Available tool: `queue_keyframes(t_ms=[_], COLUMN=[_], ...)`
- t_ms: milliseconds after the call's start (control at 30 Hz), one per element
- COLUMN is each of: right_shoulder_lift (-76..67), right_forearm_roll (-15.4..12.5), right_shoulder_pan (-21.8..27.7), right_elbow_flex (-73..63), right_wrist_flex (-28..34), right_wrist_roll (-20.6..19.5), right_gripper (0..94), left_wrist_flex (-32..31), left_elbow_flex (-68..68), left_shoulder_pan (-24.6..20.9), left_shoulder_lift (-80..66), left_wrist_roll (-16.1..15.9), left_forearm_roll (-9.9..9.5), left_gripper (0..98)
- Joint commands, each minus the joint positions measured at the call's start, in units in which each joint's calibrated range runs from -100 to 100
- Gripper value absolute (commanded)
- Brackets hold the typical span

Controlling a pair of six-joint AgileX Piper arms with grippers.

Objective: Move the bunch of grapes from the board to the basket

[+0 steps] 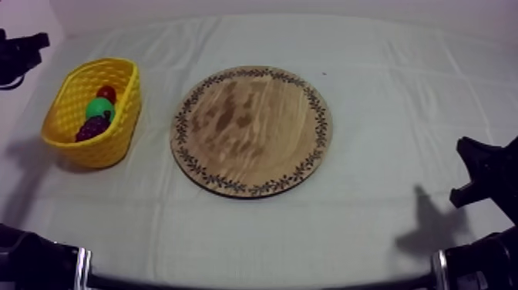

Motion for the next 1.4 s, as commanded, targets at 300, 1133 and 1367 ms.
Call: queue_keyframes(t_ms=[300, 1133, 1367], right_shoulder_lift=[-0.01, -0.01, -0.01], right_forearm_roll=[0.01, 0.01, 0.01], right_shoulder_pan=[0.02, 0.02, 0.02], right_elbow_flex=[-0.03, -0.03, -0.03], right_wrist_flex=[0.0, 0.0, 0.0], right_wrist_roll=[-0.01, -0.01, -0.01], right_gripper=[0.4, 0.4, 0.4], left_wrist_flex=[-3.09, -3.48, -8.86], left_elbow_flex=[10.72, 35.61, 42.92], left_shoulder_pan=[-1.02, -4.25, -4.89], left_shoulder_lift=[-28.3, -58.55, -59.18], left_wrist_roll=[-1.46, -8.44, -9.18], left_forearm_roll=[4.16, 8.53, 8.4], left_gripper=[0.0, 0.0, 0.0])
